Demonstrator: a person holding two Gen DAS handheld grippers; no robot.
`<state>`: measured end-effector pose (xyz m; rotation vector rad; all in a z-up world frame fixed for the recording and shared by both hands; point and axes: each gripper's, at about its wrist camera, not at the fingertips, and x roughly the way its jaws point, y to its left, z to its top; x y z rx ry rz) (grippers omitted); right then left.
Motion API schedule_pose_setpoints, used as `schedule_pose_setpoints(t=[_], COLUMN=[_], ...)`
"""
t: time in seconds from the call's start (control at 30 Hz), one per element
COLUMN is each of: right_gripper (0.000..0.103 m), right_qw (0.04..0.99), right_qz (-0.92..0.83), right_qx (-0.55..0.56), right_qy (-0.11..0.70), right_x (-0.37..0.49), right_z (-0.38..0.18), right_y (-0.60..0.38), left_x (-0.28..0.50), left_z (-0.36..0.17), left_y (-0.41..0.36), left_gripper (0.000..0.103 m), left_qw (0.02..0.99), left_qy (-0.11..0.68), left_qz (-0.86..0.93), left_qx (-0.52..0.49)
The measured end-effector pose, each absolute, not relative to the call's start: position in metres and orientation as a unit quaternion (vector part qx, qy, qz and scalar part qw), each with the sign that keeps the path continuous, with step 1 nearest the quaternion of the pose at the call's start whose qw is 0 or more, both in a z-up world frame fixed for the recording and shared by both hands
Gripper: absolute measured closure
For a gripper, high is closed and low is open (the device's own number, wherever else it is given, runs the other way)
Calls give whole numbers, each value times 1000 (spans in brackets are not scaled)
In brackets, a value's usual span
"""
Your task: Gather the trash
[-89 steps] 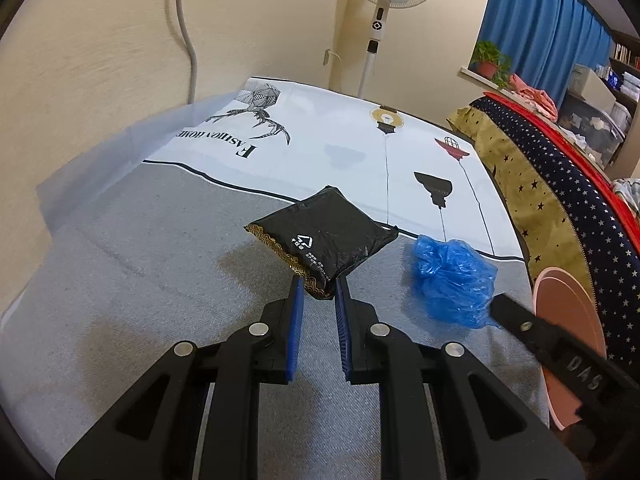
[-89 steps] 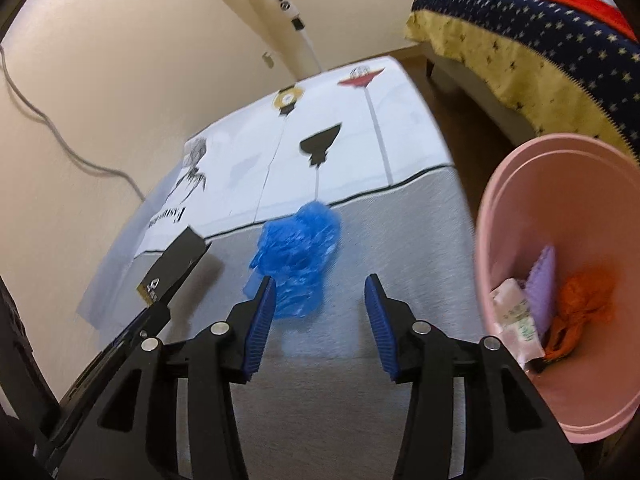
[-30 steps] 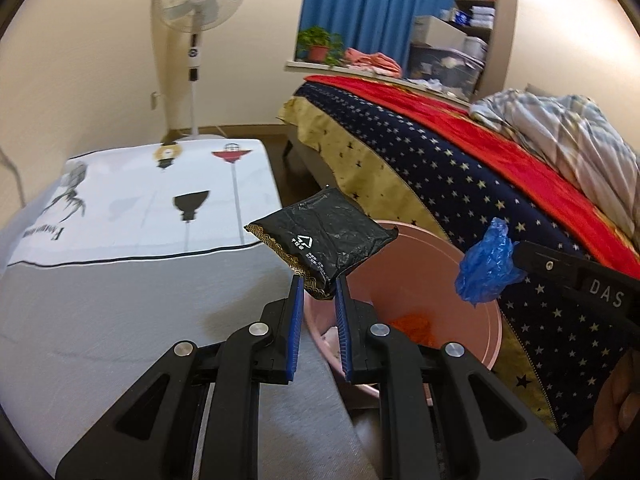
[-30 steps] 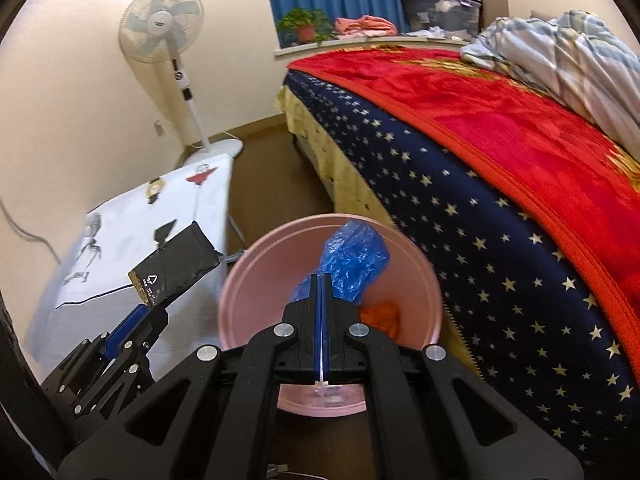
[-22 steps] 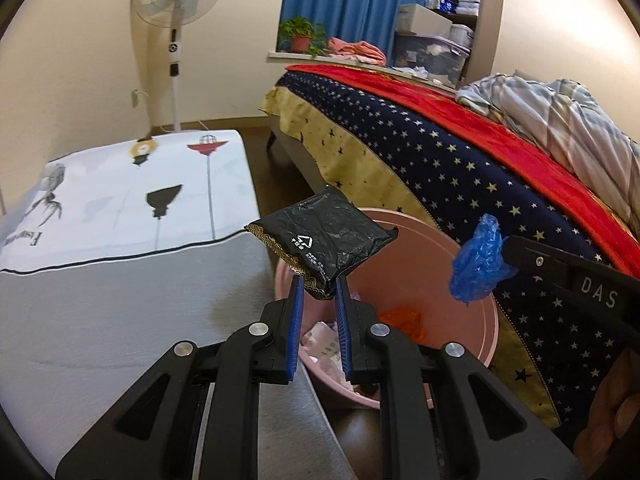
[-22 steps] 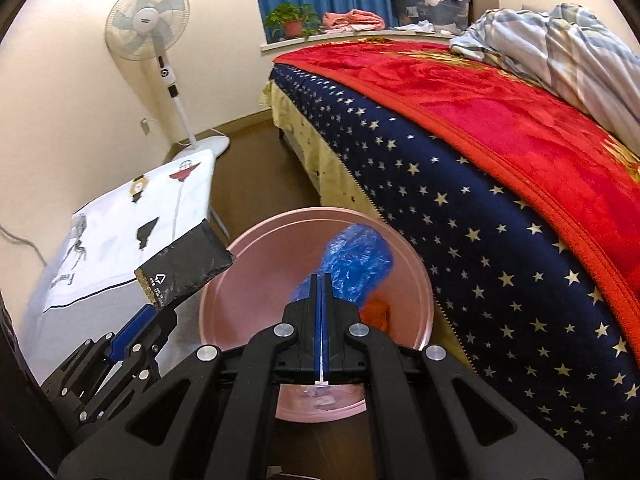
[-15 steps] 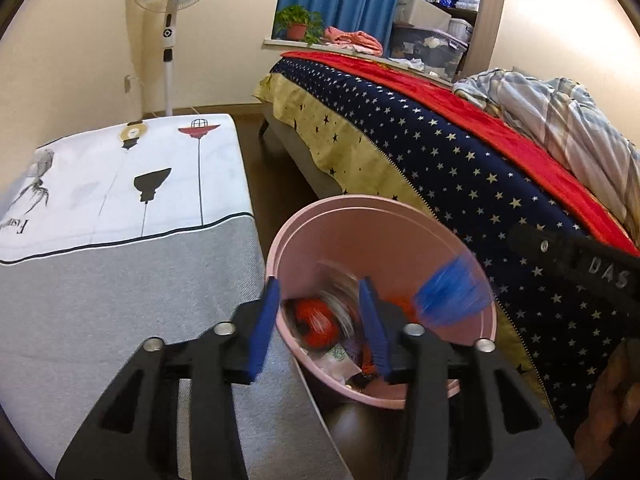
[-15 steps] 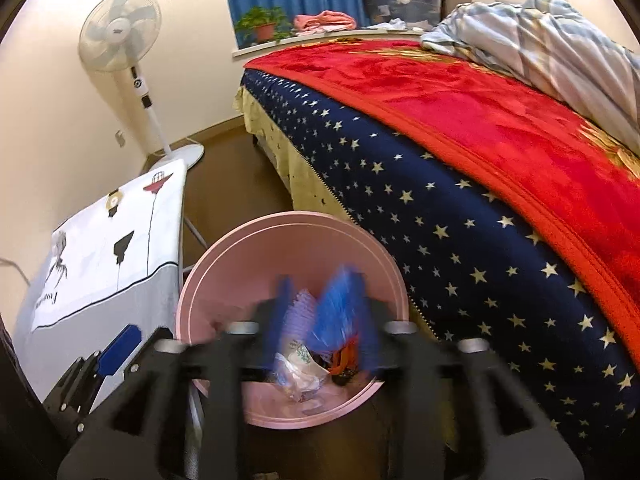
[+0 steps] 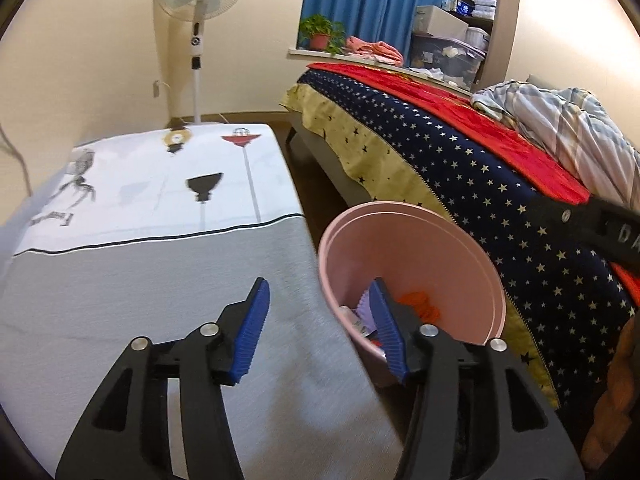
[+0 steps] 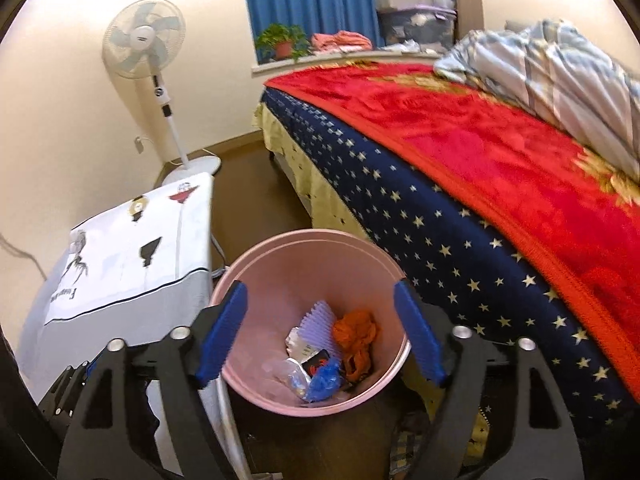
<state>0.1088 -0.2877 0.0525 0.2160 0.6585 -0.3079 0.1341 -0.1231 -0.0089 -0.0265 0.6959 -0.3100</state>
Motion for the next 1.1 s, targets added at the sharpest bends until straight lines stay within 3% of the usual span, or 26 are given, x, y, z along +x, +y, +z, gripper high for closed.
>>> schedule_pose_setpoints(t=[0.27,0.57,1.1], right_gripper=[6,5,5], right_qw=[947,951,949], right_qz=[-117,-110,-73], right_qx=[68,61,4], right_qy=[292,284,307], right_x=[75,44,20], right_z=[80,89,70], right_y=[-260,-246,-203], left_x=[104,63,19], left_z=[6,23,43], left_y=[-86,-61,-26], left_gripper=[33,10,8], left_qw=[938,945,955], left_qy=[328,319,295], left_qz=[-106,-68,-20], left_qx=[-29,-27,-29])
